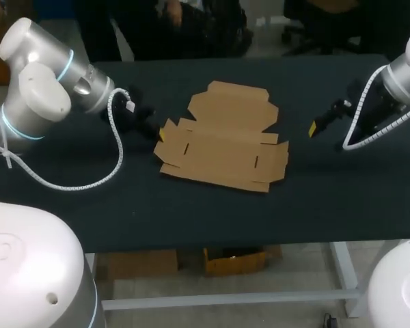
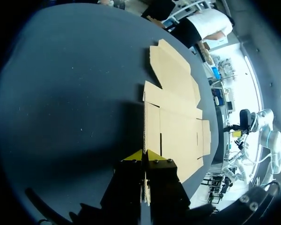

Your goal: Assemble the packaging by folding the flat box into shape, placing the metal phone stand inside, and closing the box properly

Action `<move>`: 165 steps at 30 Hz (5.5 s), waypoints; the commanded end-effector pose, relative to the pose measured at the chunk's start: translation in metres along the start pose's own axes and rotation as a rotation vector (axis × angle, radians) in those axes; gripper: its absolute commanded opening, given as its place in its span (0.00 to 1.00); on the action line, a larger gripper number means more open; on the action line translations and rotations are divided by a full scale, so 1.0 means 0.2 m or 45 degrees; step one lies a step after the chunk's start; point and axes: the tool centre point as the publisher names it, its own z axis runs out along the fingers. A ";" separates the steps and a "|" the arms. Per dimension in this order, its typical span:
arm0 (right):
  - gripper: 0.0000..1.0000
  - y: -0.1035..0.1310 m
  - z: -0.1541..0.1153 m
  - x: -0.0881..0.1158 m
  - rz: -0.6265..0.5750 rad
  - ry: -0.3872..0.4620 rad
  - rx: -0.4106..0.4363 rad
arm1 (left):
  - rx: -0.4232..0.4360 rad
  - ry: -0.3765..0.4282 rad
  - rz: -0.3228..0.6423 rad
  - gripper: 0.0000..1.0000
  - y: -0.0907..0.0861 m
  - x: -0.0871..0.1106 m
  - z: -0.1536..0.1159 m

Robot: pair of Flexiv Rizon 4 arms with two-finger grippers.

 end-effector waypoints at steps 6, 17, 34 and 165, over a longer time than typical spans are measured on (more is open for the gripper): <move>1.00 0.01 0.00 -0.02 0.010 0.006 0.008 | 0.064 0.027 -0.002 1.00 0.05 0.00 -0.02; 1.00 0.00 0.01 -0.01 0.014 0.005 0.007 | -0.114 0.085 0.037 1.00 -0.13 -0.06 -0.06; 1.00 0.01 0.01 0.00 0.020 -0.008 0.004 | -0.377 0.185 0.067 1.00 -0.21 -0.06 0.00; 1.00 -0.08 0.03 -0.06 0.054 0.006 0.038 | -0.263 0.243 -0.129 0.00 0.44 0.08 0.04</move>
